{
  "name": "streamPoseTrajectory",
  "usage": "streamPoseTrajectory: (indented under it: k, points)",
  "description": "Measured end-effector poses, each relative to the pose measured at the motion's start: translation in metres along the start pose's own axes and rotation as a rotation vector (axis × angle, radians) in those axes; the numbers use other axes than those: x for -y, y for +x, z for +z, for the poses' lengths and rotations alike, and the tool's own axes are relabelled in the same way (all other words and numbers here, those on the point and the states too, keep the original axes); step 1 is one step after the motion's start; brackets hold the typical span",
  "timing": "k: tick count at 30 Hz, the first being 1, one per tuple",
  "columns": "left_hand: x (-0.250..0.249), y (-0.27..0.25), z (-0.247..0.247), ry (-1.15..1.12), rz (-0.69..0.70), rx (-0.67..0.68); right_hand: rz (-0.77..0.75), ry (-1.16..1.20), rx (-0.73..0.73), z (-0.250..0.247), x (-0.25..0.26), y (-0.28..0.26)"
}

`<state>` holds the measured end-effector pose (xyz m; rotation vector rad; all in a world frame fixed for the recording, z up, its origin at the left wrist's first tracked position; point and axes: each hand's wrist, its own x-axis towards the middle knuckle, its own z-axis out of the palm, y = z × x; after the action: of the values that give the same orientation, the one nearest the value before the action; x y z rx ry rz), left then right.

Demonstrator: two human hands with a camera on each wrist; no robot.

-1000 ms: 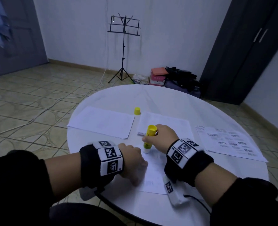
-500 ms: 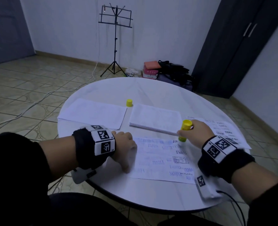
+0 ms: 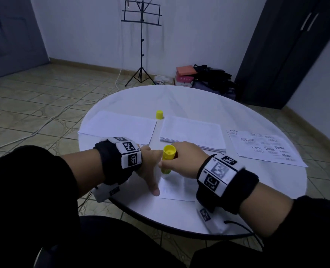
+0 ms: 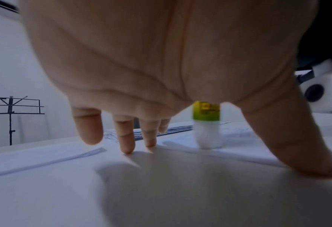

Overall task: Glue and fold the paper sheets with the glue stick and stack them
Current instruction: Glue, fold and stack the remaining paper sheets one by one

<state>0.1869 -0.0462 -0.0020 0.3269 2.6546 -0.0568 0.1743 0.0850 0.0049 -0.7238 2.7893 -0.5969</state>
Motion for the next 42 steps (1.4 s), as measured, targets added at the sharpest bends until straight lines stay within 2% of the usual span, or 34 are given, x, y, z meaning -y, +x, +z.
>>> streamPoseTrajectory:
  k: [3, 6, 10, 17, 22, 25, 28, 32, 35, 38, 42]
  points:
    - [-0.003, 0.003, -0.001, 0.089, 0.048, -0.007, -0.056, -0.036, 0.071, -0.002, -0.001, -0.015]
    - [-0.001, 0.015, 0.002, 0.19, -0.007, 0.033, -0.052, -0.062, 0.072, -0.008, -0.009, -0.031]
    - [-0.005, 0.025, -0.001, 0.289, -0.033, 0.091, 0.048, -0.041, 0.077, -0.025, -0.035, -0.051]
    - [-0.019, 0.026, -0.006, 0.342, 0.005, 0.049, 0.228, -0.006, 0.092, -0.053, -0.087, -0.071]
    - [-0.026, 0.033, -0.01, 0.322, 0.009, 0.084, 0.341, 0.06, -0.113, -0.061, -0.103, -0.054]
    - [-0.029, 0.035, -0.012, 0.364, 0.015, 0.112, 0.394, 0.024, -0.133, -0.061, -0.104, -0.048]
    - [-0.028, 0.036, -0.012, 0.365, 0.01, 0.128, 0.4, 0.049, -0.088, -0.062, -0.104, -0.053]
    - [-0.028, 0.035, -0.013, 0.356, 0.0, 0.145, 0.4, 0.031, 0.047, -0.067, -0.104, -0.071]
    - [-0.029, 0.036, -0.013, 0.362, 0.005, 0.14, 0.417, 0.103, 0.131, -0.072, -0.107, -0.085]
    - [-0.027, 0.034, -0.011, 0.355, 0.007, 0.137, 0.413, 0.135, 0.067, -0.076, -0.12, -0.09]
    - [-0.024, 0.029, -0.014, 0.335, -0.005, 0.12, 0.468, 0.208, -0.155, -0.073, -0.141, -0.082]
